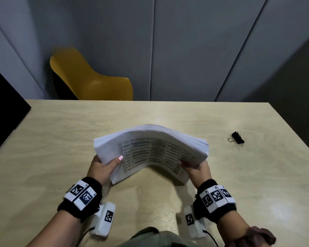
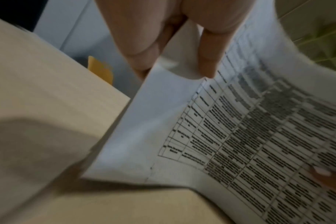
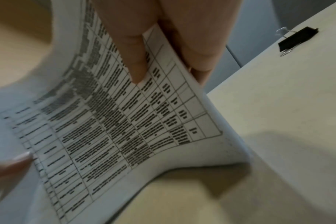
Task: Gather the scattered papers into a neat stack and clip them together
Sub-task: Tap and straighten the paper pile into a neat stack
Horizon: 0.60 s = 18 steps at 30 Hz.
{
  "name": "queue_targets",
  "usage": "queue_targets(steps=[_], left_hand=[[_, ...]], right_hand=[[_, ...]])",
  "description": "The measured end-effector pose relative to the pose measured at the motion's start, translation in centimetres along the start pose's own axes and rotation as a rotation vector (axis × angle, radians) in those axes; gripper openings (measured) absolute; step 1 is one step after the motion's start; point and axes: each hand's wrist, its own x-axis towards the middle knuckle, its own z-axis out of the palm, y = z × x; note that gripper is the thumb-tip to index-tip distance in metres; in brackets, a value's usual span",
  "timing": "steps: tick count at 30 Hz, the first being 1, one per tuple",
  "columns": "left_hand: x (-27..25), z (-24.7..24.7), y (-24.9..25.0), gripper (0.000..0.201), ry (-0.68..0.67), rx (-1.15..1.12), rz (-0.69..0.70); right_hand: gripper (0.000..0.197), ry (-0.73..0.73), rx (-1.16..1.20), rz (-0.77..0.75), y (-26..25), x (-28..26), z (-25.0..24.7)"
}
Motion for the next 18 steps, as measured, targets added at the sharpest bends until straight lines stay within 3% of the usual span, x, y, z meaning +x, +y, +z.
queue_targets(steps=[4,9,13,15,18], left_hand=[[0.1,0.0,0.3,0.04,-0.002,0.005,-0.003],[-0.2,-0.2,-1.0,0.041,-0.035,0.103,-0.021],[0.2,-0.5,-0.8,0.01,-0.024,0.144,-0.011],[0.7,-0.8,-0.8,0.012,-0.026,0.147,0.014],[0.8,-1.1,-0.9,0.017,-0.032,0.019,0.012]], right_hand=[[0.037,0.028,0.026,-0.003,-0.2,0.0,-0.1],[0.038,0.02,-0.105,0.126,0.8,-0.6,0.0],[0.025,0.031,-0.153,0.101,0.4,-0.4,0.0],[0.022,0.071,-0.109,0.066,-0.7,-0.3,-0.1],[0.053,0.244,-0.11,-0.013,-2.1,0.2,-0.7]])
